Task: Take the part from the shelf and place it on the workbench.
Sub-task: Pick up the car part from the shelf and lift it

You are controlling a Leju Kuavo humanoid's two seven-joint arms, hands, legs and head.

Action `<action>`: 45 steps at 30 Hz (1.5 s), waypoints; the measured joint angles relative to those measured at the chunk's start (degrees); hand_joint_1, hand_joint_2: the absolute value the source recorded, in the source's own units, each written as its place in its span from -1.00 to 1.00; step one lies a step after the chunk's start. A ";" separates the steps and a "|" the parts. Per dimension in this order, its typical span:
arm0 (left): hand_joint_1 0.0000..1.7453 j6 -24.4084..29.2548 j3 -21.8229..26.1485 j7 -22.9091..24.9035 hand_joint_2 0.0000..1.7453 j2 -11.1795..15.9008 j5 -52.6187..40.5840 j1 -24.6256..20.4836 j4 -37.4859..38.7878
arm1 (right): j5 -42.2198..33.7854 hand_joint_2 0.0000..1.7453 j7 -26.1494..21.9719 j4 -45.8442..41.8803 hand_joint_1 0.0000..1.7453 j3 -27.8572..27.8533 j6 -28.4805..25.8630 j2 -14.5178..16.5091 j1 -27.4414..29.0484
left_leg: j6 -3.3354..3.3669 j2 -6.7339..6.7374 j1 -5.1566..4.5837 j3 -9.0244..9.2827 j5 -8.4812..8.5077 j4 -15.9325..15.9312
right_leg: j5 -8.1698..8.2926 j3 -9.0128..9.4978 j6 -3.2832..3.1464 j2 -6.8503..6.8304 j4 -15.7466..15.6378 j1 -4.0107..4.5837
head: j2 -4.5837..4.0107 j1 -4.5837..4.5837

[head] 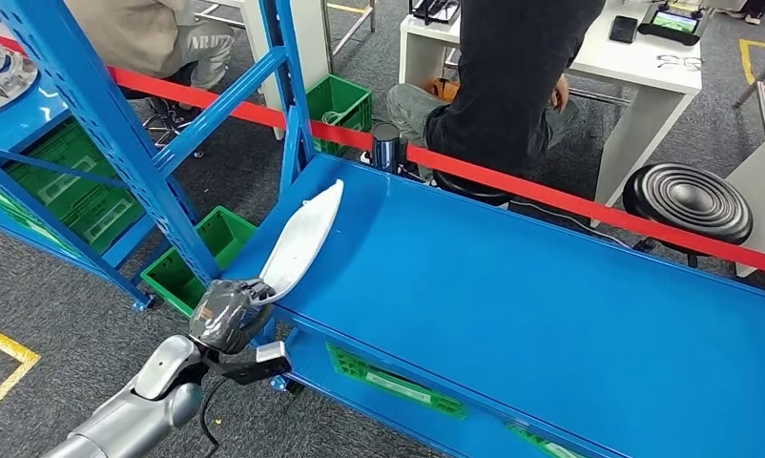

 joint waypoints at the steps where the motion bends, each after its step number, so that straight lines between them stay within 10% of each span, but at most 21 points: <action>1: 1.00 -2.44 0.65 -0.86 1.00 -0.08 4.51 0.49 -1.41 | 0.02 -1.00 0.02 0.01 -1.00 -0.01 0.20 0.01 -0.04 | -0.24 -0.01 -0.10 -0.12 -0.19 0.25 | 0.21 0.48 -0.46 0.01 -0.92 0.09 | 0.00 -0.03; 5: 1.00 -12.41 3.46 -3.40 1.00 -0.36 20.92 3.78 -10.13 | 0.08 -1.00 0.04 0.07 -1.00 0.00 1.34 0.15 -0.06 | -1.01 0.02 0.25 -0.74 -1.33 1.58 | 0.40 0.57 -2.10 0.09 -0.92 0.01 | 0.00 -0.14; 9: 1.00 -17.32 4.77 -4.11 1.00 -0.73 27.67 7.52 -19.19 | 0.21 -1.00 -0.02 0.19 -1.00 -0.01 1.56 0.30 -0.19 | -1.98 0.06 0.62 -6.67 -8.08 14.72 | 0.46 0.48 -2.77 0.13 -0.95 0.03 | 0.00 -0.24; 11: 1.00 -17.76 5.11 -4.11 1.00 -0.81 28.20 8.88 -21.98 | 0.21 -1.00 -0.02 0.25 -1.00 0.00 1.57 0.34 -0.14 | -1.85 0.06 0.66 -7.92 -8.14 17.20 | 0.46 0.45 -2.77 0.16 -0.94 0.20 | 0.00 -0.24; 15: 1.00 -18.98 5.99 -4.72 1.00 -0.81 29.71 9.74 -25.60 | 0.27 -1.00 -0.07 0.43 -1.00 0.00 1.70 0.68 -0.26 | -0.19 0.09 0.23 -1.34 -1.82 3.77 | 0.48 0.57 -2.70 0.19 -0.94 0.66 | 0.00 -0.21; 20: 1.00 -27.29 6.52 -6.97 1.00 -1.08 39.92 11.84 -32.08 | 0.52 -1.00 -0.09 0.67 -1.00 0.00 2.51 0.99 -0.32 | 0.81 0.39 -0.16 0.41 -0.89 -0.04 | 0.23 -0.04 -1.74 0.05 -0.41 0.79 | 0.00 -0.16; 26: 1.00 -36.66 5.80 -7.83 1.00 -2.37 49.62 13.63 -40.02 | 0.49 -1.00 -0.05 1.16 -1.00 0.00 2.65 1.31 -0.36 | 1.51 0.45 -0.11 0.74 -0.11 -0.86 | -6.62 -7.77 -1.75 0.05 16.24 0.65 | 0.00 0.08; 30: 1.00 -41.66 5.61 -9.28 1.00 -2.51 53.26 14.24 -42.91 | 0.37 -1.00 -0.28 3.32 -1.00 -0.01 3.31 2.75 -0.98 | 0.75 0.26 -0.06 0.66 -0.63 -0.11 | -1.46 -1.31 0.16 -0.01 3.52 0.12 | 0.00 0.11; 36: 1.00 -45.75 5.81 -10.17 1.00 -2.52 55.74 14.65 -45.48 | 0.43 -1.00 -0.39 5.82 -1.00 -0.03 4.55 4.90 -1.57 | -0.87 0.19 0.13 -0.20 -2.03 1.91 | -0.08 0.72 -1.92 0.11 -0.66 0.13 | 0.00 -0.06; 41: 1.00 -49.42 5.87 -10.65 1.00 -2.78 58.47 14.59 -46.72 | 0.44 -1.00 -0.26 7.18 -1.00 -0.04 4.85 5.76 -1.60 | -2.00 0.14 0.64 -7.20 -8.79 16.83 | -0.02 0.74 -2.70 0.12 -0.72 0.24 | 0.00 -0.20; 45: 1.00 -52.31 5.69 -10.84 1.00 -2.99 61.67 14.20 -47.41 | 0.62 -1.00 -0.19 7.77 -1.00 -0.05 5.25 6.36 -1.72 | -0.55 0.09 0.39 -2.60 -3.01 7.27 | -0.01 1.04 -2.68 0.35 -0.73 0.51 | 0.00 -0.18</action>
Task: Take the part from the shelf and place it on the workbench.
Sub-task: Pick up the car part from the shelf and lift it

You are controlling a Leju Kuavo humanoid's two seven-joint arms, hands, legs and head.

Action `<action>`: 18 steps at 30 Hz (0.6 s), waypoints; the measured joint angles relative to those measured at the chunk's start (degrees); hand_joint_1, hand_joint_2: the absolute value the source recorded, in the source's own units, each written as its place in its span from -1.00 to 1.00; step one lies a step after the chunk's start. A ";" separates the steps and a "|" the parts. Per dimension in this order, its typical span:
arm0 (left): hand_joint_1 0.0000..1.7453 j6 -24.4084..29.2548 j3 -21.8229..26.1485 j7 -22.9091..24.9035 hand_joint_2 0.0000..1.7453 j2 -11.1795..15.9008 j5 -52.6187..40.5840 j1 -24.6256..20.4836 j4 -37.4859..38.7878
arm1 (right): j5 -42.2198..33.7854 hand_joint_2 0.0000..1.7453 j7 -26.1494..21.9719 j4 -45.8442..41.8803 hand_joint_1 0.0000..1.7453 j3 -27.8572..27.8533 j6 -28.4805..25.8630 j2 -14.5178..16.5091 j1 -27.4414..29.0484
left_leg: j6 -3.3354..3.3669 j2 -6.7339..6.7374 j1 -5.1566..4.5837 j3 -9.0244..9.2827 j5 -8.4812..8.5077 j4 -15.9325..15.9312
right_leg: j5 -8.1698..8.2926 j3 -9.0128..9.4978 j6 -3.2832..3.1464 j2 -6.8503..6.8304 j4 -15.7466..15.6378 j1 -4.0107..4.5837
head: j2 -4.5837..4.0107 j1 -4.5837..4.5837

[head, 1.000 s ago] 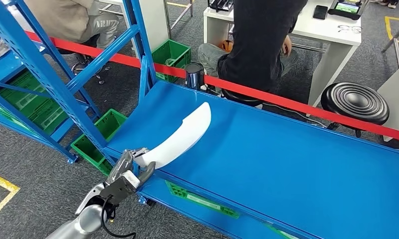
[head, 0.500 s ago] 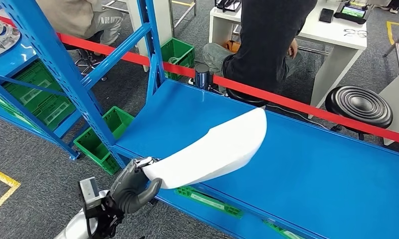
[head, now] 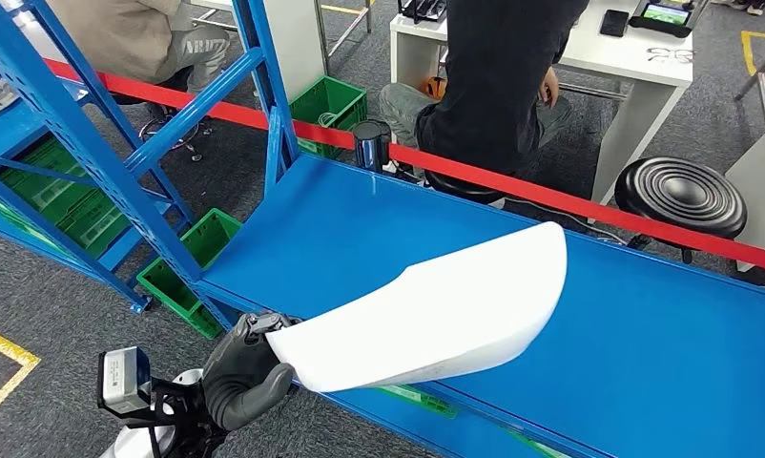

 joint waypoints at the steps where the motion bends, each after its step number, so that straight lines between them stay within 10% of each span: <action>1: 1.00 -0.67 -0.09 0.04 1.00 -0.01 0.58 -0.15 -0.14 | 0.02 -1.00 0.04 0.15 -1.00 -0.03 0.14 0.20 -0.09 | 0.54 0.05 -0.25 1.58 1.12 -3.28 | 0.02 -0.01 0.06 0.03 0.00 0.14 | 0.00 0.02; 7: 1.00 -2.76 -0.40 0.20 1.00 -0.01 2.41 -0.40 -0.40 | -0.10 -1.00 0.32 0.78 -1.00 -0.16 0.50 0.98 -0.21 | 1.84 0.37 -0.69 3.27 2.79 -7.86 | -0.53 -1.09 0.94 -0.20 1.30 0.16 | 0.00 0.07; 12: 1.00 -4.17 -0.68 0.14 1.00 -0.16 3.25 -0.23 -0.19 | -0.28 -1.00 0.32 1.27 -1.00 -0.20 0.91 0.77 -0.12 | 2.13 0.53 -0.65 3.11 3.39 -8.43 | -6.59 -8.08 0.85 -0.25 16.36 -0.02 | 0.00 0.21; 15: 1.00 -5.27 -0.94 0.13 1.00 -0.36 3.91 -0.01 -0.01 | -0.39 -1.00 0.45 1.44 -1.00 -0.24 1.17 0.68 -0.17 | 1.74 0.44 -0.47 3.02 3.22 -7.80 | -2.99 -3.96 2.62 -0.31 8.64 -0.45 | 0.00 0.21; 18: 1.00 -6.47 -1.10 0.03 1.00 -1.00 4.48 0.44 0.12 | -0.48 -1.00 0.63 1.52 -1.00 -0.34 1.34 0.72 -0.21 | 0.80 0.29 -0.67 2.20 2.81 -6.34 | -0.60 -0.06 2.57 -0.14 0.81 -0.45 | 0.00 0.18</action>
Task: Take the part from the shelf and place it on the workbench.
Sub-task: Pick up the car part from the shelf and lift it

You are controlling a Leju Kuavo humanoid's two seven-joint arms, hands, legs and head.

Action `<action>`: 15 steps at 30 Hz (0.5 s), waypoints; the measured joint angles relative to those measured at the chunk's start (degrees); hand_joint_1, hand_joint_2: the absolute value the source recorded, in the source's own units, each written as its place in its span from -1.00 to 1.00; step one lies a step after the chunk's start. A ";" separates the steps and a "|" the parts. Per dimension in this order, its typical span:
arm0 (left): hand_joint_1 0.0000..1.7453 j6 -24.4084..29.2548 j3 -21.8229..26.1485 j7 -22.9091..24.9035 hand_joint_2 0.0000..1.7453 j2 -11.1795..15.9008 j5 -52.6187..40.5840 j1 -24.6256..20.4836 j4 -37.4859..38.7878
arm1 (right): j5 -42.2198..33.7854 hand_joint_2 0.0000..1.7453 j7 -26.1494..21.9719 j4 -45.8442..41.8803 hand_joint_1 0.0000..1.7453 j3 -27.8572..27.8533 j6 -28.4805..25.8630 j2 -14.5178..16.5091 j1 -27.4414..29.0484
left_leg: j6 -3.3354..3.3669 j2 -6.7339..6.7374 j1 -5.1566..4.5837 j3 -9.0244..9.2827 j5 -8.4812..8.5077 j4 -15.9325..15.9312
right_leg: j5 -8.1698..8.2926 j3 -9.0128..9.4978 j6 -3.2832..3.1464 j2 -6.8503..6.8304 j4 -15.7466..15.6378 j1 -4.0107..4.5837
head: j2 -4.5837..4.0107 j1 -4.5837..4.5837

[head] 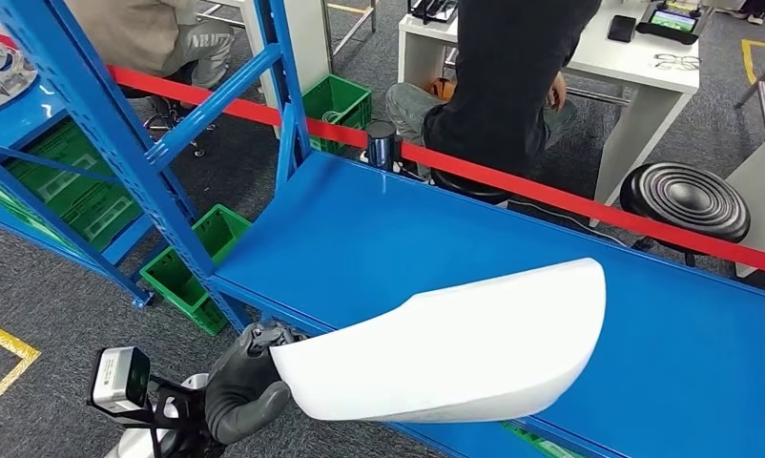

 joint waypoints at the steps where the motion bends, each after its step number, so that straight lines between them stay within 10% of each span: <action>1: 1.00 -0.27 -0.04 -0.04 1.00 -0.21 0.06 0.19 0.05 | -0.02 -1.00 0.07 0.02 -1.00 -0.05 0.02 0.04 0.01 | -0.29 -0.02 -0.05 -0.29 0.01 0.27 | -0.01 -0.06 -0.43 0.09 -0.06 0.17 | 0.00 -0.01; 4: 1.00 -0.82 -0.07 -0.14 1.00 -0.50 0.09 0.58 0.16 | -0.09 -1.00 0.22 0.14 -1.00 -0.20 0.05 0.08 0.03 | -1.05 -0.16 0.31 -0.88 -0.86 1.26 | 0.57 -0.44 -1.50 0.14 -0.11 -0.02 | 0.00 -0.04; 8: 1.00 -2.45 0.07 -0.39 1.00 -0.52 -0.19 1.33 0.30 | -0.11 -1.00 0.26 0.21 -1.00 -0.34 0.13 0.16 -0.01 | -2.21 -0.26 0.79 -5.03 -8.64 12.78 | 1.48 -1.54 -2.79 0.08 -0.18 0.06 | 0.00 -0.31; 10: 1.00 -2.90 0.16 -0.48 1.00 -0.53 -0.38 1.71 0.51 | -0.08 -1.00 0.22 0.21 -1.00 -0.35 0.18 0.17 0.02 | -2.20 -0.26 0.91 -5.34 -9.74 15.68 | 2.12 -2.34 -3.06 0.05 -0.17 0.34 | 0.00 -0.32; 15: 1.00 -3.18 0.48 -0.64 1.00 -0.81 -0.77 1.76 0.69 | 0.08 -1.00 -0.10 0.23 -1.00 -0.48 0.49 0.53 -0.05 | 0.28 -0.22 -0.05 4.90 -5.00 0.25 | 3.98 -3.44 -2.48 0.11 -0.35 0.52 | 0.00 -0.23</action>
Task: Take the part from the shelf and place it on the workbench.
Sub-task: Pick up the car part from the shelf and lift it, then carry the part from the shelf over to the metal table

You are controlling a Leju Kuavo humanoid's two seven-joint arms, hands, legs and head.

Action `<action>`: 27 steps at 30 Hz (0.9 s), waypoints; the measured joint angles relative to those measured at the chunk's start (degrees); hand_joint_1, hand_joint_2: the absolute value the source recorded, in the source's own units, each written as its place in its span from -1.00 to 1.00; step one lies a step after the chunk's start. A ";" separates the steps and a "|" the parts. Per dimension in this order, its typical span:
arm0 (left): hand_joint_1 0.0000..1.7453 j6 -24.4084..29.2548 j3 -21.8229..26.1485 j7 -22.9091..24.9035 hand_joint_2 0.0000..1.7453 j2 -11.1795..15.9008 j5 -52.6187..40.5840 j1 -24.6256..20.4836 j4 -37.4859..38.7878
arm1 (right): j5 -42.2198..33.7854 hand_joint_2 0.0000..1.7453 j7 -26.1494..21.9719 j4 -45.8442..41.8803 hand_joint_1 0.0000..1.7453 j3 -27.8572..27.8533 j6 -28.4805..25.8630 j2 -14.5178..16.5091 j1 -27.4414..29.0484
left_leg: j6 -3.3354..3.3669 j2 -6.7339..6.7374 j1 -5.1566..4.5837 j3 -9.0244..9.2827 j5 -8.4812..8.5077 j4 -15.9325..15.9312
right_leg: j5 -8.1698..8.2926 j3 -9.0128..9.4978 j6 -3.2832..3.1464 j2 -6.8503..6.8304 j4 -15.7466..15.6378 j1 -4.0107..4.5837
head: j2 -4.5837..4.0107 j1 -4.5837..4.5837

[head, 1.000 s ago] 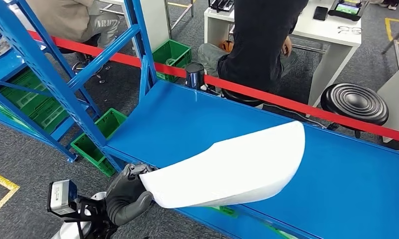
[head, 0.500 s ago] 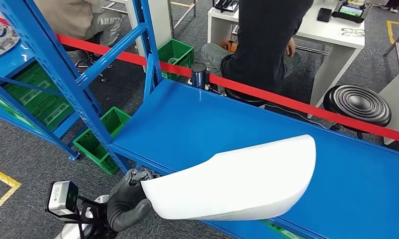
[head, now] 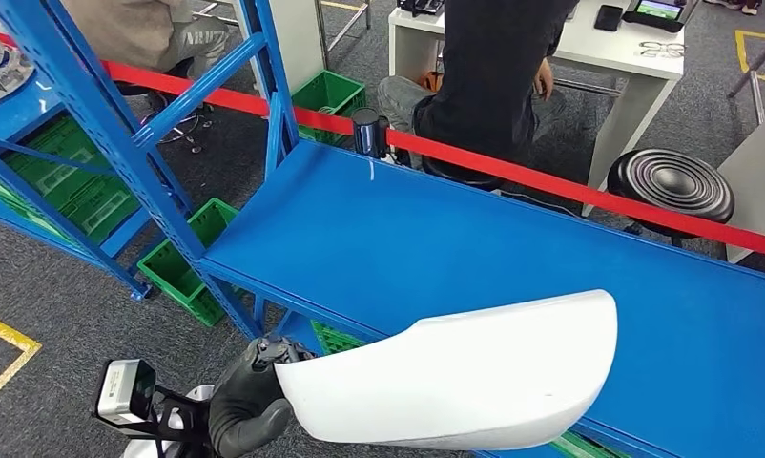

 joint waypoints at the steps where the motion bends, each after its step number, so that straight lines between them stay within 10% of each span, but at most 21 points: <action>1: 1.00 -0.03 0.10 -0.04 1.00 -0.06 -0.02 -0.02 0.01 | 0.01 -1.00 -0.03 0.01 -1.00 -0.06 0.09 0.11 -0.02 | 0.35 0.04 -0.35 0.17 0.18 -0.71 | 0.33 0.01 0.39 -0.06 -0.14 -0.20 | 0.00 0.00; 4: 1.00 -0.08 0.33 -0.13 1.00 -0.19 -0.07 -0.04 0.02 | 0.08 -1.00 -0.07 0.04 -1.00 -0.19 0.21 0.29 0.01 | 1.26 0.13 -0.64 -0.49 2.41 -2.06 | 1.08 -0.26 1.32 -0.20 -0.61 -0.32 | 0.00 -0.11; 8: 1.00 -0.13 0.33 -0.18 1.00 -0.68 -0.10 -0.03 0.28 | 0.16 -1.00 -0.08 0.05 -1.00 -0.26 0.19 -0.10 0.01 | 1.73 0.43 -0.24 -2.98 6.30 -3.67 | -7.12 -3.41 0.19 -0.26 8.69 -0.19 | 0.00 0.31; 11: 1.00 -0.27 0.31 -0.19 1.00 -0.76 -0.06 -0.04 1.17 | 0.34 -1.00 -0.14 0.10 -1.00 -0.28 -0.02 -0.30 -0.08 | 1.26 0.61 -0.20 -5.79 8.35 -3.39 | -8.36 -2.38 1.67 -0.28 13.88 -0.36 | 0.00 0.34; 14: 1.00 -0.64 0.28 -0.26 1.00 -0.66 0.46 -0.30 2.09 | 0.58 -1.00 -0.08 0.22 -1.00 -0.30 -0.23 -0.49 -0.38 | 0.36 0.66 -0.11 -8.55 9.81 -2.24 | -6.45 5.76 3.09 -0.29 3.94 -0.68 | 0.00 0.37; 18: 1.00 -1.33 0.06 -0.54 1.00 -0.28 1.38 -1.15 3.19 | 0.68 -1.00 0.08 0.41 -1.00 -0.43 -0.30 -0.59 -0.88 | -0.86 0.77 -0.08 -9.80 10.96 -0.77 | -7.60 8.46 0.92 -0.14 -1.28 -0.26 | 0.00 0.16; 20: 1.00 -1.30 -0.19 -0.84 1.00 -0.14 1.53 -1.29 3.70 | 0.92 -1.00 0.13 0.53 -1.00 -0.43 -0.33 -0.57 -1.00 | -1.52 0.58 0.31 -10.34 9.60 0.27 | -6.74 7.79 -0.22 -0.31 -1.30 -0.39 | 0.00 0.10; 24: 1.00 -1.07 -0.65 -1.35 1.00 0.26 1.36 -1.47 4.32 | 1.34 -1.00 0.09 0.62 -1.00 -0.43 -0.28 -0.54 -1.22 | -2.84 0.25 0.87 -13.12 -0.93 12.33 | -4.18 5.19 -1.17 -0.49 -1.20 -0.18 | 0.00 -0.04; 27: 1.00 -1.08 -0.92 -1.42 1.00 0.49 1.25 -1.58 4.73 | 1.64 -1.00 -0.09 0.67 -1.00 -0.44 -0.26 -0.52 -1.22 | -2.57 0.20 0.95 -10.45 -0.53 14.28 | -2.36 2.99 -0.99 -0.45 -1.09 0.17 | 0.00 -0.05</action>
